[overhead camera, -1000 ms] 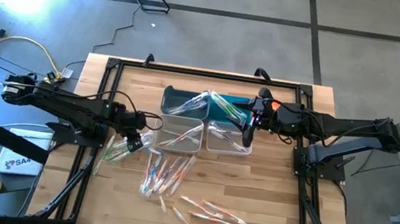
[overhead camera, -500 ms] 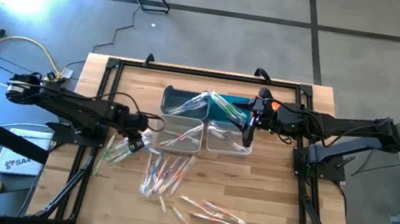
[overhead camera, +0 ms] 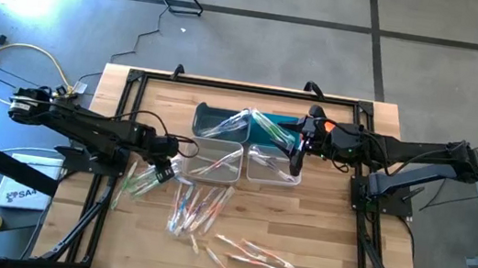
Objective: Pick & Place Toothbrushes
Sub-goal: Put the green toothbrush into the blue bin
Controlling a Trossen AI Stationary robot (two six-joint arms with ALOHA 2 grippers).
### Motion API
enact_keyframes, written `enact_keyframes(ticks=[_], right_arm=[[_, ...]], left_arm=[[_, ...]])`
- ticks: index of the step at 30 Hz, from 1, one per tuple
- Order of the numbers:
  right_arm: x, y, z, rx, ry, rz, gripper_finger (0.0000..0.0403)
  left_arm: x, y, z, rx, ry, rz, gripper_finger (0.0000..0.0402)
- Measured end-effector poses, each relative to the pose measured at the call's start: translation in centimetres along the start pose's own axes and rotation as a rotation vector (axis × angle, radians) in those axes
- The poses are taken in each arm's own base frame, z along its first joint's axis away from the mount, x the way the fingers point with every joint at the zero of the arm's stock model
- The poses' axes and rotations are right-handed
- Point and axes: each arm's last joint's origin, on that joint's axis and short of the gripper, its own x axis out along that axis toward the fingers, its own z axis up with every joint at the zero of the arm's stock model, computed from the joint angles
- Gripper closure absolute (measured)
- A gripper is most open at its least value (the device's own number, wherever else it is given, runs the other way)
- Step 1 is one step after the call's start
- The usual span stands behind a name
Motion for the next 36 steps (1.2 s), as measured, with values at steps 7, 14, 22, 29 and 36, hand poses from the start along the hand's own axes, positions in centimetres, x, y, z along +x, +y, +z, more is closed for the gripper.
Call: enact_keyframes(ticks=[7, 14, 22, 29, 36], right_arm=[[0.0, 0.0, 0.0, 0.0, 0.0, 0.0, 0.0159], [0.0, 0.0, 0.0, 0.0, 0.0, 0.0, 0.0159], [0.0, 0.0, 0.0, -0.001, 0.0, 0.0, 0.0159], [0.0, 0.0, 0.0, -0.004, 0.0, 0.0, 0.0159], [0.0, 0.0, 0.0, -0.011, 0.0, 0.0, 0.0159]], left_arm=[[0.0, 0.0, 0.0, 0.005, 0.013, -0.017, 0.0366], [0.0, -0.1, -0.1, 0.0, 0.021, -0.027, 0.0382], [0.0, -0.1, -0.1, -0.015, 0.032, -0.043, 0.0392], [-0.5, -0.4, 0.3, -0.01, 0.041, -0.068, 0.0386], [-2.7, -1.5, 2.2, 0.062, -0.012, -0.063, 0.0393]])
